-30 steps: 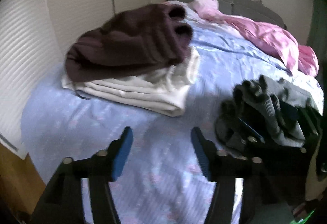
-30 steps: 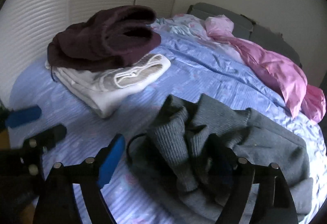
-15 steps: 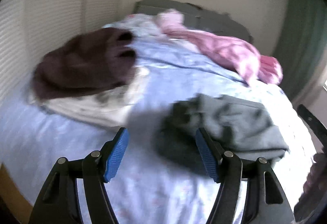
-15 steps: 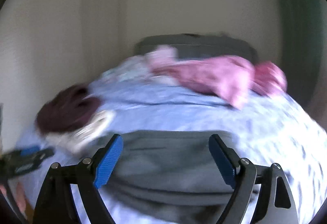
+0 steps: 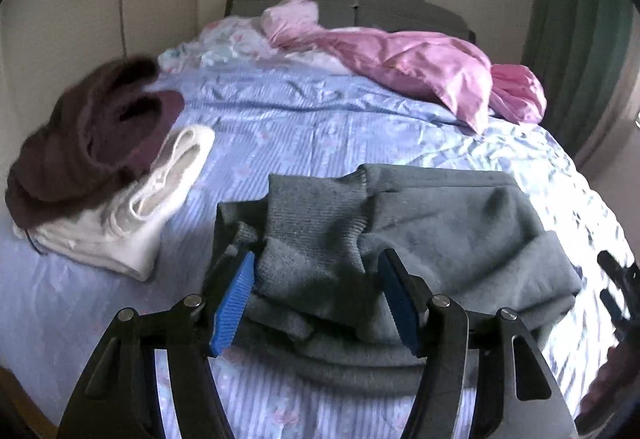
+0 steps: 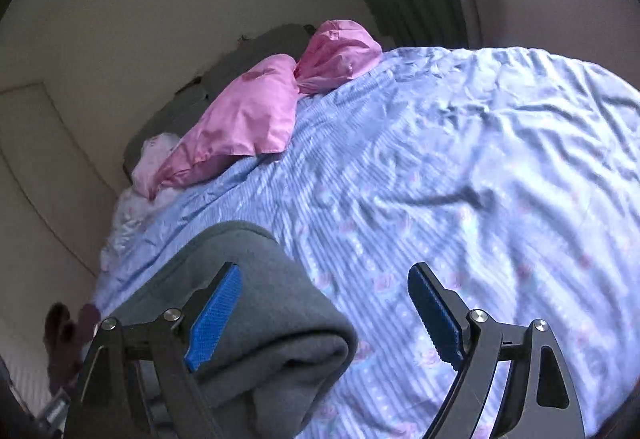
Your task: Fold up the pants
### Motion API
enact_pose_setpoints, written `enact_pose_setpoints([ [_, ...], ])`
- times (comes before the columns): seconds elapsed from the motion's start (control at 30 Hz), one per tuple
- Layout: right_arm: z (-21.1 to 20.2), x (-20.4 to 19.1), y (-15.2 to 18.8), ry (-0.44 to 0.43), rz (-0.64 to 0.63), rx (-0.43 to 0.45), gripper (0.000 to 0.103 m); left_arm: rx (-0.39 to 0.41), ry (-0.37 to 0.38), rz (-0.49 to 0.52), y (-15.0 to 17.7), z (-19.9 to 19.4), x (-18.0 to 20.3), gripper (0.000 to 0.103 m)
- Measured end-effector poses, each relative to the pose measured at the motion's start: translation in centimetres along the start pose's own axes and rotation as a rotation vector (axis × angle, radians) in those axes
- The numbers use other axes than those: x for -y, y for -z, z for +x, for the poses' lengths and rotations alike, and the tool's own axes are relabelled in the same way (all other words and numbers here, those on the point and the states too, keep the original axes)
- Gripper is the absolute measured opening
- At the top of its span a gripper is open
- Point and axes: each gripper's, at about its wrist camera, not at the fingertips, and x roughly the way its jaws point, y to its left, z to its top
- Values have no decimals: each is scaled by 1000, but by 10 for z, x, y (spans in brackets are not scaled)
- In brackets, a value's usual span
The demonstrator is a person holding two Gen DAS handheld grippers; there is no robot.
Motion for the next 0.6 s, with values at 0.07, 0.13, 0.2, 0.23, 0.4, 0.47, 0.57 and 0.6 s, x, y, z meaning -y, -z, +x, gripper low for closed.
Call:
enact_pose_setpoints([
  [0.07,11,0,4,-16,11,-2,87,-23,10,-35,3,8,-5,62],
  [0.13,18,-1,10,-59,18,-36,85,-28,19,-77,5,13,-11,36],
  [0.2,22,-6,17,-87,3,-55,81,-35,-7,-97,5,15,-18,6],
  [0.23,23,-8,20,-84,-15,-58,80,-38,21,-122,6,15,-23,6],
  [0.4,21,-26,28,-73,-145,-33,79,28,23,-172,8,-5,-34,6],
  [0.47,22,-28,27,-65,-158,-30,79,90,-25,-145,6,-19,-31,6],
  [0.57,23,-23,26,-53,-138,-34,79,134,-120,-116,-2,-27,-26,6],
  [0.6,23,-21,26,-50,-127,-35,79,119,-132,-133,-2,-23,-29,6],
])
